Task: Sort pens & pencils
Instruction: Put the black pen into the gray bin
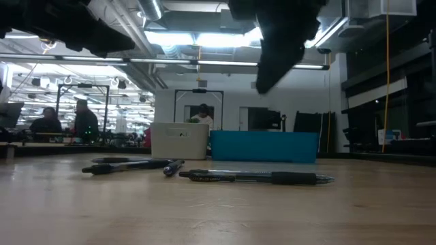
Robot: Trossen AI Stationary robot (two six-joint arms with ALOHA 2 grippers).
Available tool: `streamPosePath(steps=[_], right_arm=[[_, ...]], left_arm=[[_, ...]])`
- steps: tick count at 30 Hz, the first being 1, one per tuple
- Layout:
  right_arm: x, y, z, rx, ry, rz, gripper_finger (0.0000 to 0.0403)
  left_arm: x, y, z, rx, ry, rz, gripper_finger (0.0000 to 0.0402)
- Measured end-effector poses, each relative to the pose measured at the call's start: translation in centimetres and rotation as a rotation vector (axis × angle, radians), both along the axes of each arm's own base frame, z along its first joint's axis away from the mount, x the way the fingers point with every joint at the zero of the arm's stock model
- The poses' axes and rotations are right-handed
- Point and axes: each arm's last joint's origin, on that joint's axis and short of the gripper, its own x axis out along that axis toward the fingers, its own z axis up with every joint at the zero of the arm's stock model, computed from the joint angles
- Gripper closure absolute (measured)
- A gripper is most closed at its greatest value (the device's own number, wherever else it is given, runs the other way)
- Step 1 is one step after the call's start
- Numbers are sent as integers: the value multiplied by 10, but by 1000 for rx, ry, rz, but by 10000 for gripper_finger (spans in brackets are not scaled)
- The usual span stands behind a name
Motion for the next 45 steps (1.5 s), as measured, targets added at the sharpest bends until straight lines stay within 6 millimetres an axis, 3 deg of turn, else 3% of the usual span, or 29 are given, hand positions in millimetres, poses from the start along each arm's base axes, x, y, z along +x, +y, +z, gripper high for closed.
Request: streamPosePath(steps=[5, 17, 21, 25, 45], right_arm=[[5, 13, -26, 78, 79, -2, 279], [6, 44, -33, 86, 23, 33, 287], [10, 52, -50, 92, 40, 71, 307], [9, 53, -63, 103, 105, 75, 322], [14, 45, -63, 108, 100, 48, 322]], left_arm=[[0, 0, 0, 1, 0, 2, 317], [0, 1, 0, 7, 1, 27, 317], [0, 1, 0, 6, 1, 27, 317], [0, 1, 0, 6, 0, 27, 317], [0, 1, -1, 7, 4, 27, 317]])
